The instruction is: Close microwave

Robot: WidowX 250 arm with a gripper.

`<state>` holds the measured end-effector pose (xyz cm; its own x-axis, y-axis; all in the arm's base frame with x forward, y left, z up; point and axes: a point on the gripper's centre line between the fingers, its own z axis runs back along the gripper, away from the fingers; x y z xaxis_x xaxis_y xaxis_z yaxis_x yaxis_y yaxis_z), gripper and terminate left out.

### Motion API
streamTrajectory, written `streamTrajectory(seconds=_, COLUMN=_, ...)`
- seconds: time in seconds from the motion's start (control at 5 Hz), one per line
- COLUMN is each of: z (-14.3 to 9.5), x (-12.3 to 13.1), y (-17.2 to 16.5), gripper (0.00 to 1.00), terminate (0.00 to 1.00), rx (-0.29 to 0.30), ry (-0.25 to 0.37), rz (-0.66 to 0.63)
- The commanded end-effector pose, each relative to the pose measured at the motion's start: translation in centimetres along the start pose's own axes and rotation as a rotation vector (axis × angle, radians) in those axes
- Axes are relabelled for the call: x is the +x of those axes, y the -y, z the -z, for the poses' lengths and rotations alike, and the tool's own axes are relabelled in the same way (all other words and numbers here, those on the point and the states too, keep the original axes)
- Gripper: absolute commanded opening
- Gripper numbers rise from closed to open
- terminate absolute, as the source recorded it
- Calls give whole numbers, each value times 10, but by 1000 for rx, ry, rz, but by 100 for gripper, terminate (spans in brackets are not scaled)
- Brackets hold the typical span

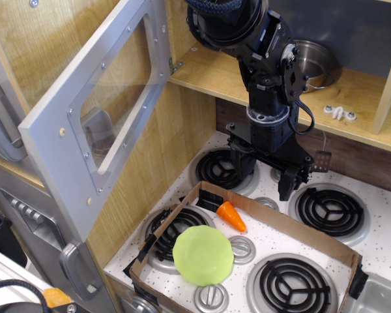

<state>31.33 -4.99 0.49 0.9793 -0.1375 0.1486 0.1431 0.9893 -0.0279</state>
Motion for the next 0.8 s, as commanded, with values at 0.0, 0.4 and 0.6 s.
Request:
streamTrajectory(seconds=0.0, z=0, x=0, y=0, gripper=100, terminate=0, rx=0, ry=0, rz=0)
streamTrajectory(seconds=0.4, z=-66, x=-18, y=-11, gripper=100, terminate=0, rx=138, ry=-103, rz=67)
streamTrajectory(seconds=0.6, z=-91, x=-24, y=-26, gripper=100, terminate=0, rx=153, ry=-153, rz=132)
